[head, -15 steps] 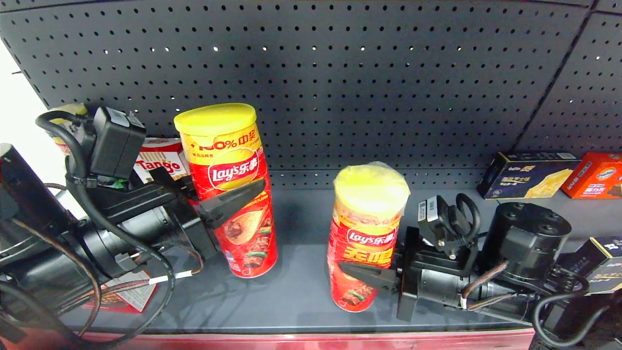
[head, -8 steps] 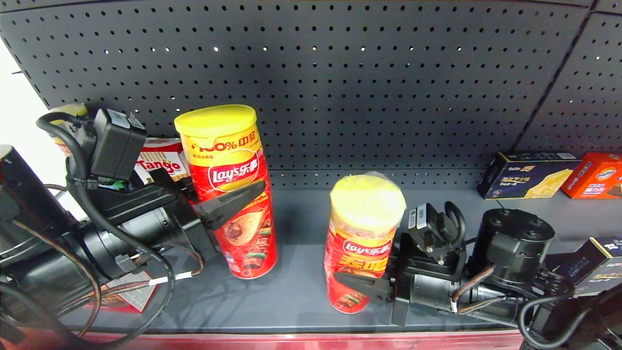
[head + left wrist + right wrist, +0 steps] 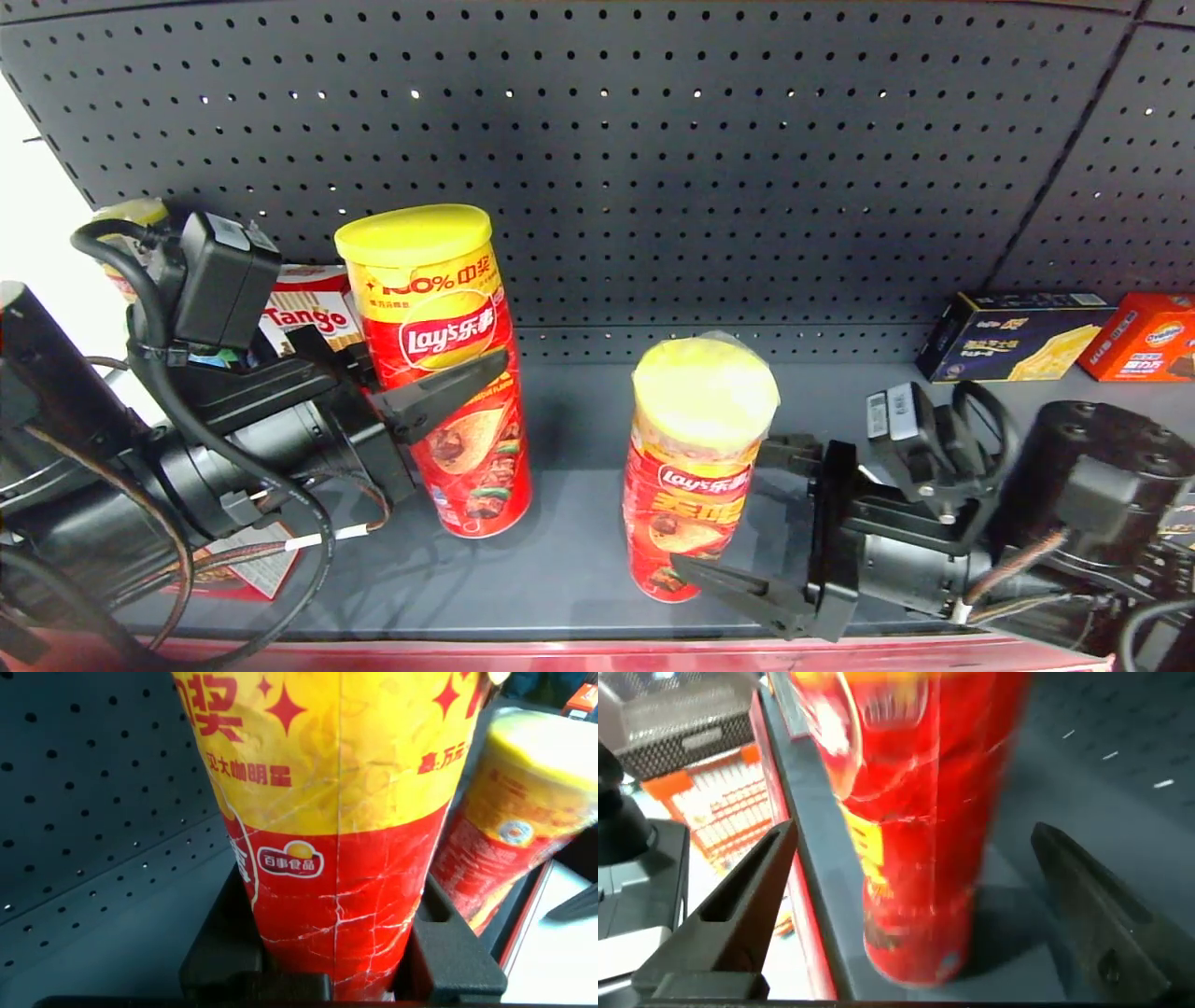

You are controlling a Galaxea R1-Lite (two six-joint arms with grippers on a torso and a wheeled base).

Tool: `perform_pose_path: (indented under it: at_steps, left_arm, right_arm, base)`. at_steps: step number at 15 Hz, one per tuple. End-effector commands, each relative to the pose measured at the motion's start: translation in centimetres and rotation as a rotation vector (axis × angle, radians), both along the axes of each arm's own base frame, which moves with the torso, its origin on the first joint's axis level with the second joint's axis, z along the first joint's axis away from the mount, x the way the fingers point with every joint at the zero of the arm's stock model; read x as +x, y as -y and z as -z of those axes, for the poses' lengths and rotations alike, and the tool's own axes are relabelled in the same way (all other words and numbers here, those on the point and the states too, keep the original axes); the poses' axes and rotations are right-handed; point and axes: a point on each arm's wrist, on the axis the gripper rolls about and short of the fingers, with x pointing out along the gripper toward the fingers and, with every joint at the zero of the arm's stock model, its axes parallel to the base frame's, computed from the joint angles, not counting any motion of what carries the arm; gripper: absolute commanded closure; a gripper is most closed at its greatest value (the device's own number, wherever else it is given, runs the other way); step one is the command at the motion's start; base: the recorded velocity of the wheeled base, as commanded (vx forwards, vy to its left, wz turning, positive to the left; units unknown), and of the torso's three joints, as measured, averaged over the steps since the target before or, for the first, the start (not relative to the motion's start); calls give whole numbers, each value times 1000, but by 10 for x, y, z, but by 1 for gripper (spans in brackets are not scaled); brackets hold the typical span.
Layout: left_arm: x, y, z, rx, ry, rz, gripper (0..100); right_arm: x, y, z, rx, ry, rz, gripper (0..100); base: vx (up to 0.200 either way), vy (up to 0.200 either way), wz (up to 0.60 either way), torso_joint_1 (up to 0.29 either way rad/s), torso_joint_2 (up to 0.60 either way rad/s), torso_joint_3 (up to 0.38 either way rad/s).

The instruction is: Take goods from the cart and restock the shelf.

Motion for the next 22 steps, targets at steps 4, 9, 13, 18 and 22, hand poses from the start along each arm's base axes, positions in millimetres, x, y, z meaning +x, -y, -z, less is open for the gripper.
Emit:
perform_pose_path:
  at_steps: [4,9,13,18,22]
  left_arm:
    - [0,0,1,1,-2,2,100]
    - [2,-3,1,2,-4,-15,100]
    - [4,-9,1,2,-1,-37,100]
    - [4,-8,1,2,0,-35,100]
    - [3,-7,2,5,-2,-26,100]
  right_arm:
    - [-60,86,-42,136,190,210,0]
    - [-127,142,-23,100,162,449,0]
    - [-200,166,21,130,44,585,0]
    - [-207,174,62,104,-19,873,0]
    - [-204,177,78,16,-57,1038,0]
  base:
    - [0,0,0,0,0,0]
    - [0,0,0,0,0,0]
    - [0,0,0,0,0,0]
    - [0,0,0,0,0,0]
    - [0,0,0,0,0,0]
